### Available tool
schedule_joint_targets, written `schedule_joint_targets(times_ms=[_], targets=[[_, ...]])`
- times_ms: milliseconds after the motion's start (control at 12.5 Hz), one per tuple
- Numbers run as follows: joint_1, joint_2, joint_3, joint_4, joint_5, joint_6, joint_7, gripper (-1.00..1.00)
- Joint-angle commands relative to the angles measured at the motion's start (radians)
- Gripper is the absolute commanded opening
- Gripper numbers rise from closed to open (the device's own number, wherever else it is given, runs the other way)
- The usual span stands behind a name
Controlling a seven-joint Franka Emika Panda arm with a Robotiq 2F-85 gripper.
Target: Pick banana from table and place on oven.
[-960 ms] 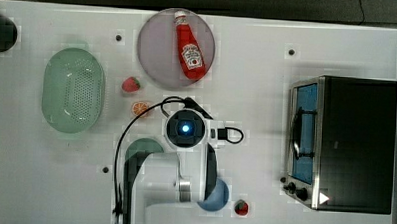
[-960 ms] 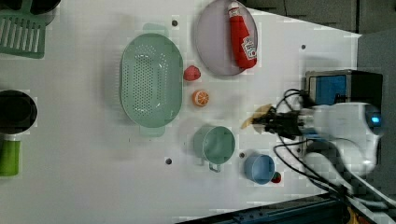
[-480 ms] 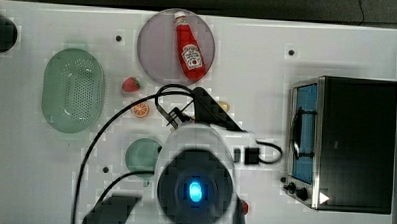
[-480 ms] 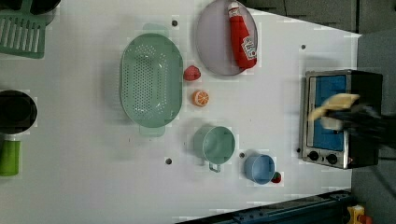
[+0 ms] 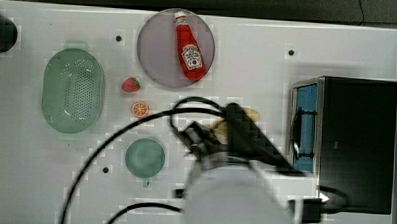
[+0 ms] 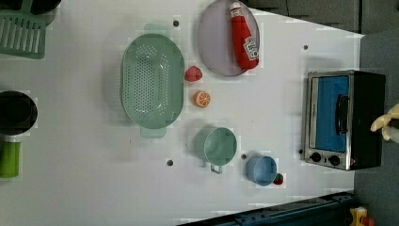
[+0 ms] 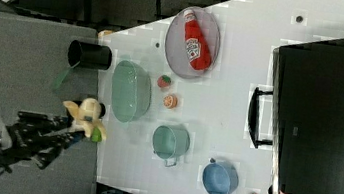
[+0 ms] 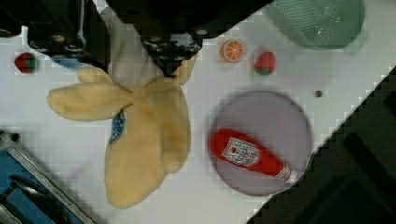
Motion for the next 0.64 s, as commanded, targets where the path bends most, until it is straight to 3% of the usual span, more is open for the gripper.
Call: schedule_joint_targets(times_ms=[80, 320, 640], targets=[[-0.035, 0.088, -0.152, -0.027, 0.001, -0.046, -0.166, -0.5], [-0.047, 0.175, -0.33, -0.014, -0.017, 0.012, -0.373, -0.5], [-0.047, 0.339, -0.521, 0.021, -0.017, 0.24, -0.767, -0.5]])
